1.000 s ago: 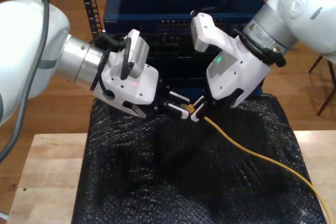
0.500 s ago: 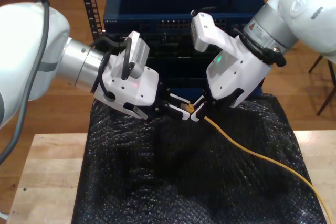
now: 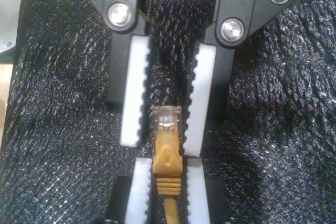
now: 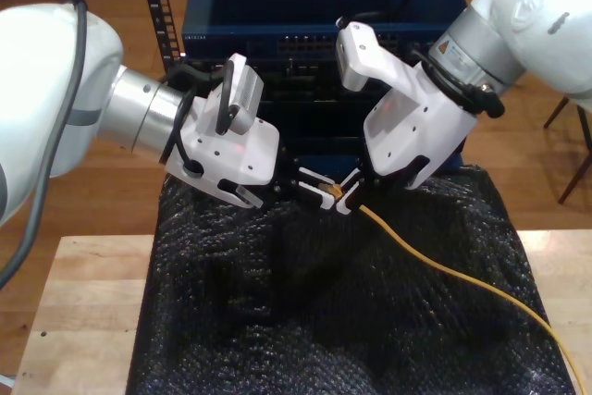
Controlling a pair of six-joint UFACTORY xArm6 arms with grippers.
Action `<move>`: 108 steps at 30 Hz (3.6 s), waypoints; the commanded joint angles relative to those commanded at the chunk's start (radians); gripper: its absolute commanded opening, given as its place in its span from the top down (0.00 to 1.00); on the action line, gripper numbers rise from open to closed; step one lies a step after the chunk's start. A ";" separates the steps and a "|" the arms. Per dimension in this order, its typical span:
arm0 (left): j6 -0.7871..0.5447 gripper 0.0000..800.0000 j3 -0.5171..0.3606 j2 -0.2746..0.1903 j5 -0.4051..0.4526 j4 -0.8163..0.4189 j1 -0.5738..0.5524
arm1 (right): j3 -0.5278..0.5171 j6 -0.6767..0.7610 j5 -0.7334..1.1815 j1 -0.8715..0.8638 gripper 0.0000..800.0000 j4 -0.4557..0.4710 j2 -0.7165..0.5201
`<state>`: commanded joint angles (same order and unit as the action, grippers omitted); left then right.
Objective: Grab the cable and plug it in
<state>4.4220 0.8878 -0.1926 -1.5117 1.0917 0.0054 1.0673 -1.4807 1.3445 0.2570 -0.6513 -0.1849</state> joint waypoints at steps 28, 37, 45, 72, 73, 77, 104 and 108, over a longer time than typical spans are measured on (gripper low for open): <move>0.002 0.99 0.009 0.066 -0.106 0.029 0.017 | 0.005 -0.020 -0.003 -0.011 0.00 0.008 -0.023; 0.048 0.99 0.009 0.097 -0.176 0.080 0.087 | 0.020 -0.021 0.002 -0.014 0.00 0.000 -0.031; 0.097 0.99 -0.002 0.118 -0.269 0.101 0.149 | 0.018 -0.041 -0.006 -0.015 0.00 0.000 -0.115; 0.199 0.99 -0.066 0.169 -0.477 0.298 0.218 | -0.141 -0.345 -0.222 0.040 0.01 -0.150 -0.405; 0.201 0.99 -0.066 0.173 -0.488 0.308 0.218 | -0.149 -0.347 -0.239 0.048 0.01 -0.150 -0.410; 0.235 0.99 -0.072 0.176 -0.514 0.330 0.219 | -0.187 -0.385 -0.310 0.092 0.01 -0.150 -0.425; 0.282 0.99 -0.106 0.196 -0.713 0.471 0.219 | -0.285 -0.423 -0.511 0.190 0.13 -0.152 -0.529; 0.284 0.99 -0.106 0.198 -0.726 0.471 0.218 | -0.285 -0.423 -0.517 0.198 0.16 -0.161 -0.543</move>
<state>4.7059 0.7819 0.0054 -2.2375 1.5627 0.2232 0.7819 -1.9041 0.8274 0.4549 -0.8124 -0.7281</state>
